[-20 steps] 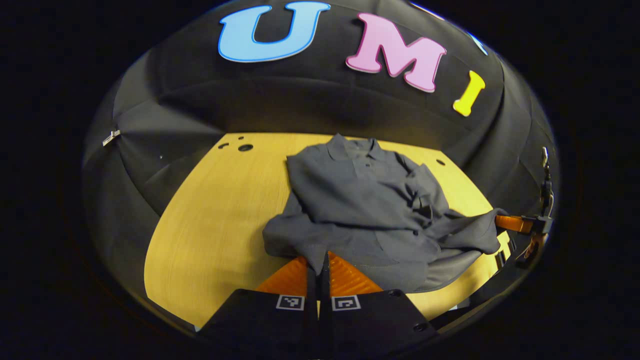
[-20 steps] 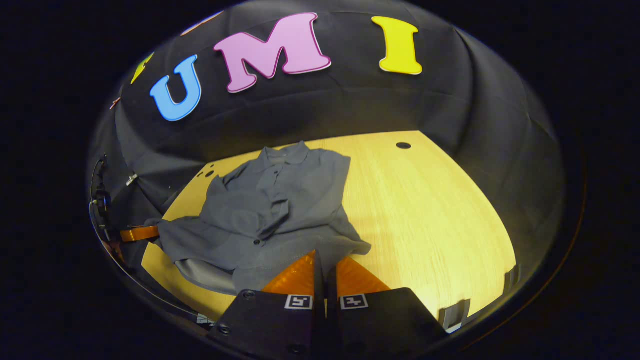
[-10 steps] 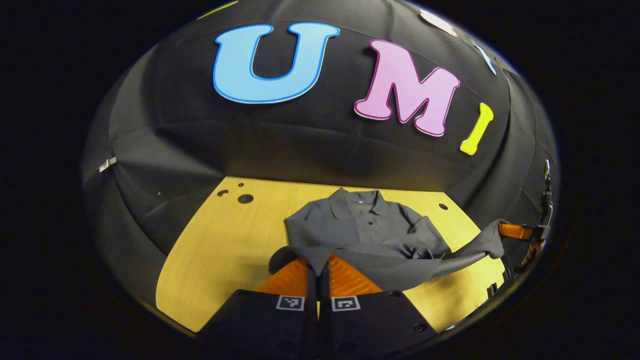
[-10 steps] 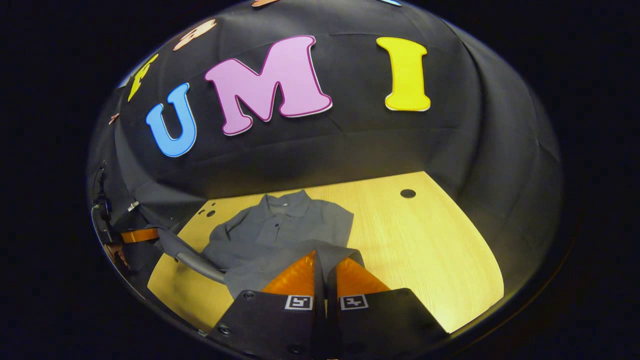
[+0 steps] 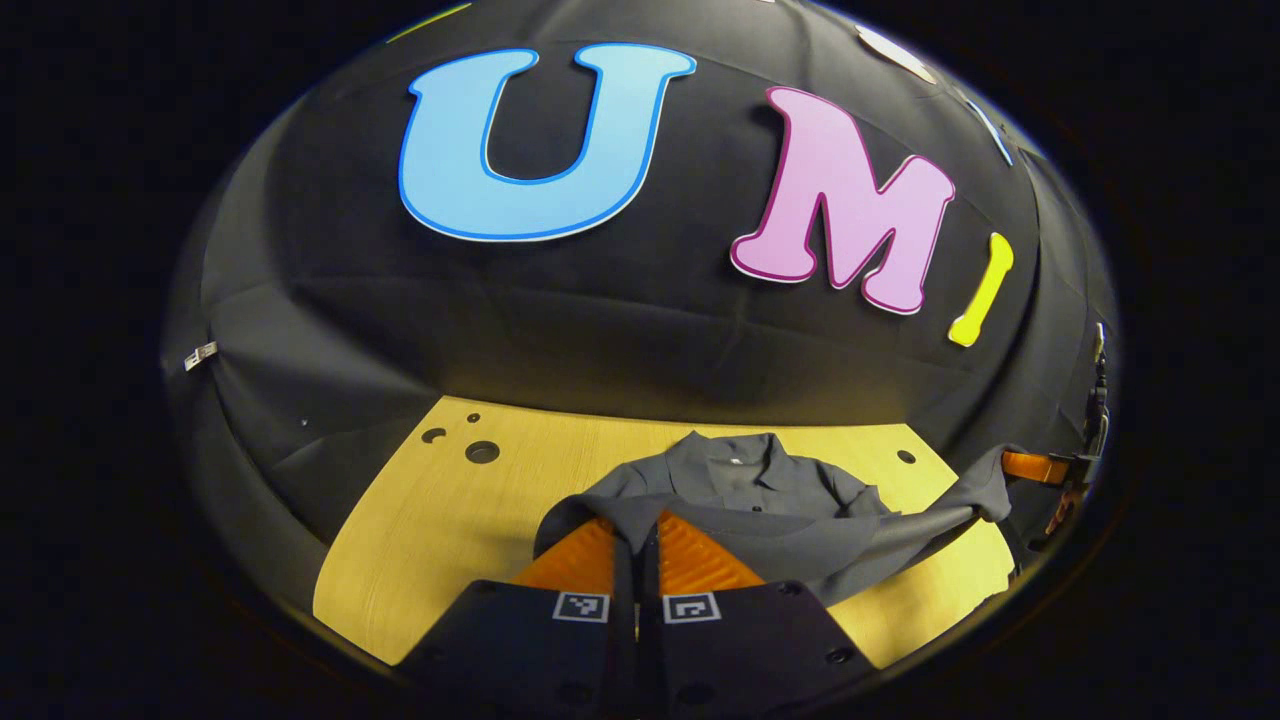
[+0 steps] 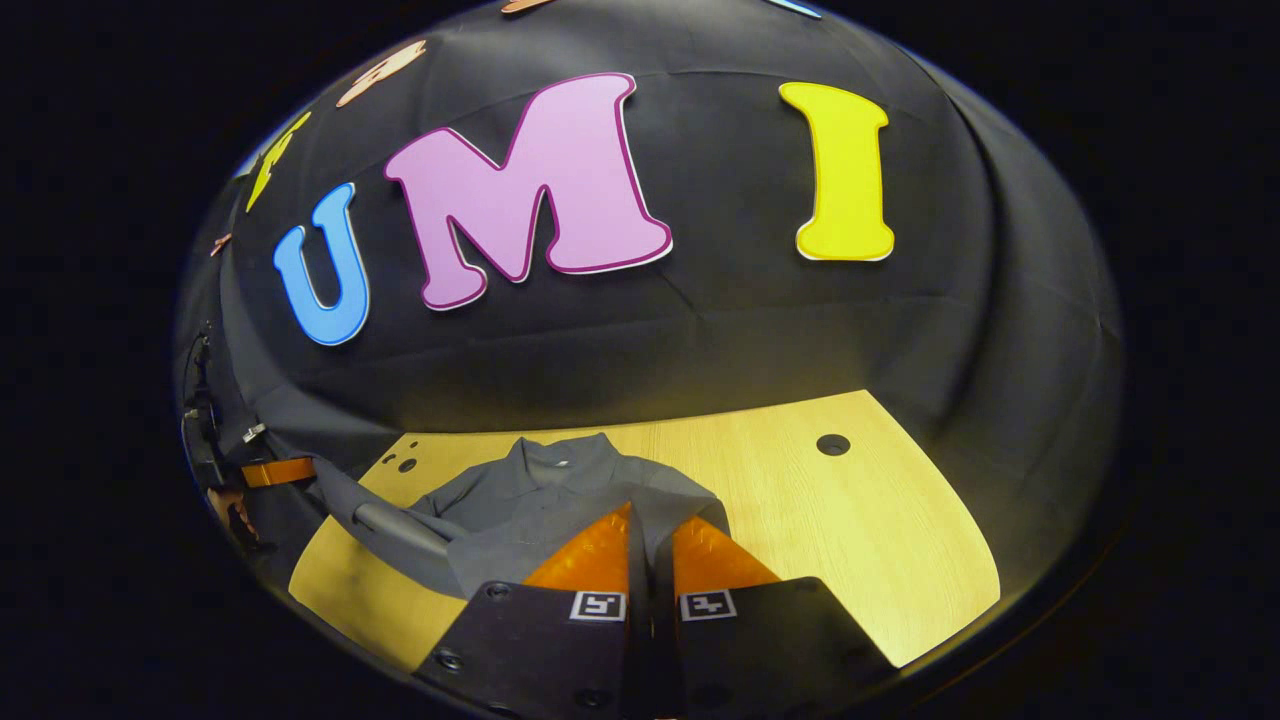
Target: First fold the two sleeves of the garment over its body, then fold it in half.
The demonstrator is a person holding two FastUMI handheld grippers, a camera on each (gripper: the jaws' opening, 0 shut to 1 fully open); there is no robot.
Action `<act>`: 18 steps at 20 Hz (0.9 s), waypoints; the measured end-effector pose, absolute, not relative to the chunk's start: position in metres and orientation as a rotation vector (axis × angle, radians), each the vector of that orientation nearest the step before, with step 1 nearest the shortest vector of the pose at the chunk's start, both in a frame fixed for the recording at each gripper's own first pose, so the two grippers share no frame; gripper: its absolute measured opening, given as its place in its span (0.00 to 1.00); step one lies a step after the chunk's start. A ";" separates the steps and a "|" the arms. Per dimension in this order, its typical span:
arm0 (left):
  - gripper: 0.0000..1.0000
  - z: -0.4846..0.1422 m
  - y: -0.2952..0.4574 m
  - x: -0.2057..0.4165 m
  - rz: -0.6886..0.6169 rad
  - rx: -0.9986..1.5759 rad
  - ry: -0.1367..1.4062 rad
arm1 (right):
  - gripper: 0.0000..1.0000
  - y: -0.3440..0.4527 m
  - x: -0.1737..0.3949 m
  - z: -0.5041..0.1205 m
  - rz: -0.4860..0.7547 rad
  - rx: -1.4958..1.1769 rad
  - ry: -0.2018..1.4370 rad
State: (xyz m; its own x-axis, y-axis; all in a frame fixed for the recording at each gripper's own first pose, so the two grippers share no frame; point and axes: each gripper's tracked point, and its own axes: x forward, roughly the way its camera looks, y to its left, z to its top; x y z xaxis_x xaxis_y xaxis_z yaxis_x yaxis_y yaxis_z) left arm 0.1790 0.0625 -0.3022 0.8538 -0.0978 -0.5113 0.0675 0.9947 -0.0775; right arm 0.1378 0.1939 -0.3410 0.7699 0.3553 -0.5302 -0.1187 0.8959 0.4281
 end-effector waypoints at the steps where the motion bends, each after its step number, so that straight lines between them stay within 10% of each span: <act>1: 0.05 -0.300 0.065 0.184 -0.083 -0.059 0.538 | 0.05 0.195 0.146 -0.345 0.261 0.389 0.644; 18: 0.05 -0.411 0.066 0.317 -0.073 -0.001 0.559 | 0.05 0.231 0.251 -0.485 0.218 0.371 0.686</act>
State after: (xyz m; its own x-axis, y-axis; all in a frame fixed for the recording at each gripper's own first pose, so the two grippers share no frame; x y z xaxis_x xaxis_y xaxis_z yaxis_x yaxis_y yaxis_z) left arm 0.3173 0.0658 -0.4105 0.8452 -0.0689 -0.5300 0.0686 0.9974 -0.0203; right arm 0.2505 0.2312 -0.4846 0.7548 0.3151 -0.5753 -0.0745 0.9126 0.4021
